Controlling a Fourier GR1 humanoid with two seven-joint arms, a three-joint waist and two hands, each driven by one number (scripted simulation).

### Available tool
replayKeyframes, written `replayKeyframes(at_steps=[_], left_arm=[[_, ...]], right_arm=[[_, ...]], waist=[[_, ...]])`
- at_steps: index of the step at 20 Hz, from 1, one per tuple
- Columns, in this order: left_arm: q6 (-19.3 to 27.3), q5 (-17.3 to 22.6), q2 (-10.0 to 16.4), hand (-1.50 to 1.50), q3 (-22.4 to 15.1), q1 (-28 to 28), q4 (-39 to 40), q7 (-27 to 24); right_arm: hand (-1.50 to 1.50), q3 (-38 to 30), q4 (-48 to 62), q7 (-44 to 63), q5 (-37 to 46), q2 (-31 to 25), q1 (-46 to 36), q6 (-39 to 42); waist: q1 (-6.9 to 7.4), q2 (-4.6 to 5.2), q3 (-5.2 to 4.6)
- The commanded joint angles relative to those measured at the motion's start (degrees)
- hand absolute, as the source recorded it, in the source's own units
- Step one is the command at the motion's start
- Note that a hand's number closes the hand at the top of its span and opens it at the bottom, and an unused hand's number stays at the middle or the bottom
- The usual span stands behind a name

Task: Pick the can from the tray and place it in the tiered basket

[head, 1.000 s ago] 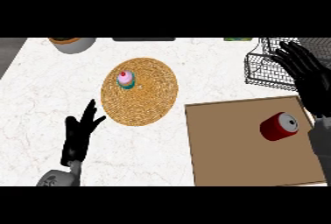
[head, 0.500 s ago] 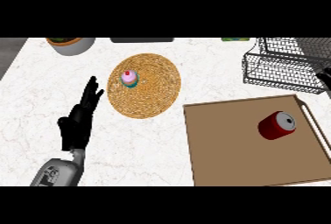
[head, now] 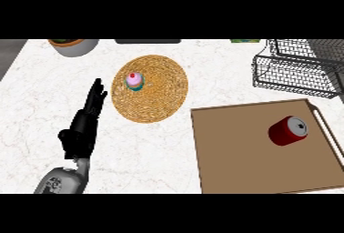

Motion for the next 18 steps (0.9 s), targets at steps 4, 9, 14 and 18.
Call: replayKeyframes(at_steps=[4,9,14,18], left_arm=[[1.45,-1.37,-0.43,0.0,-0.64,0.33,-1.39,1.56],[-0.2,-0.1,-0.16,0.0,0.48,-0.04,0.42,-0.43],[0.3,-1.34,-1.08,0.0,-0.91,0.87,-1.46,0.6],[-2.25,0.09,-0.53,0.0,2.37,-1.05,2.04,-1.22]], right_arm=[[-1.5,-4.53,-13.56,-2.39,18.41,-15.82,1.65,5.99],[-1.5,-3.57,-29.61,-2.84,33.7,-17.42,0.32,1.12],[-1.5,-0.93,-42.1,-0.14,44.11,-14.31,2.88,-4.18],[-1.5,2.6,-44.4,1.88,48.62,-12.01,2.17,-4.95]], waist=[[-0.76,-0.49,-0.09],[0.1,-0.09,-0.13],[0.44,-0.2,-0.18],[0.68,0.05,-0.22]])
